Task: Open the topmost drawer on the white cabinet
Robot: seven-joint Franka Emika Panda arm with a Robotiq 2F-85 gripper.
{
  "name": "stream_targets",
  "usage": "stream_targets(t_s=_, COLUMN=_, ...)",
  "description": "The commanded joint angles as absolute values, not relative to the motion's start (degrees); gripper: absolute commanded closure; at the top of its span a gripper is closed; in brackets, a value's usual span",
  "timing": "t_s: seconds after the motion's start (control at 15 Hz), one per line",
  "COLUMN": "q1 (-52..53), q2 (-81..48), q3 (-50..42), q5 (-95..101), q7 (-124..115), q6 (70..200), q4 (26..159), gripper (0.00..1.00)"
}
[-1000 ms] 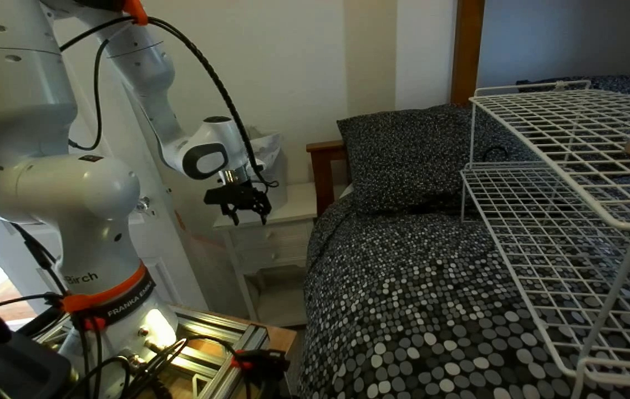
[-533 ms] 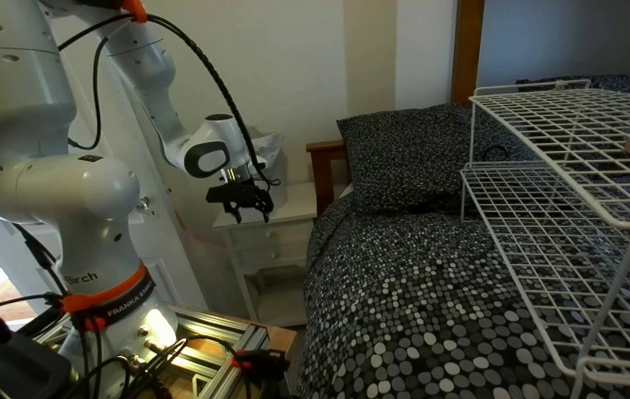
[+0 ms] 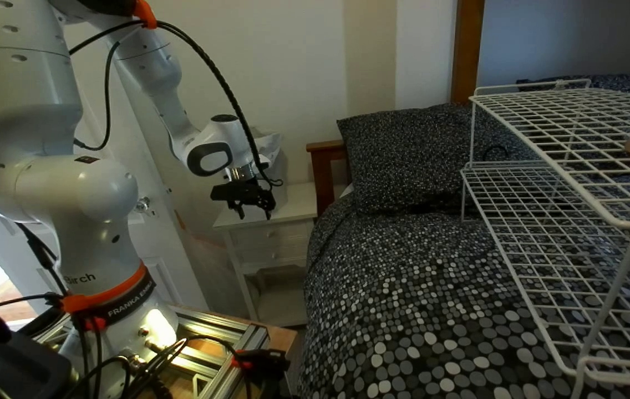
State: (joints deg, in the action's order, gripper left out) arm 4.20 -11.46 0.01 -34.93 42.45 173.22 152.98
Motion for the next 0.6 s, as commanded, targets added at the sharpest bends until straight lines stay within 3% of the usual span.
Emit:
stream_targets(t_s=0.0, q1=0.0, q2=-19.8, q3=5.3, q5=-41.1, q7=48.3, q6=174.8, q4=148.6, gripper=0.00)
stream_targets(t_s=0.53, q1=-13.5, q2=-35.0, q3=18.7, q5=-41.0, q7=60.1, q6=186.2, q4=141.3, gripper=0.00)
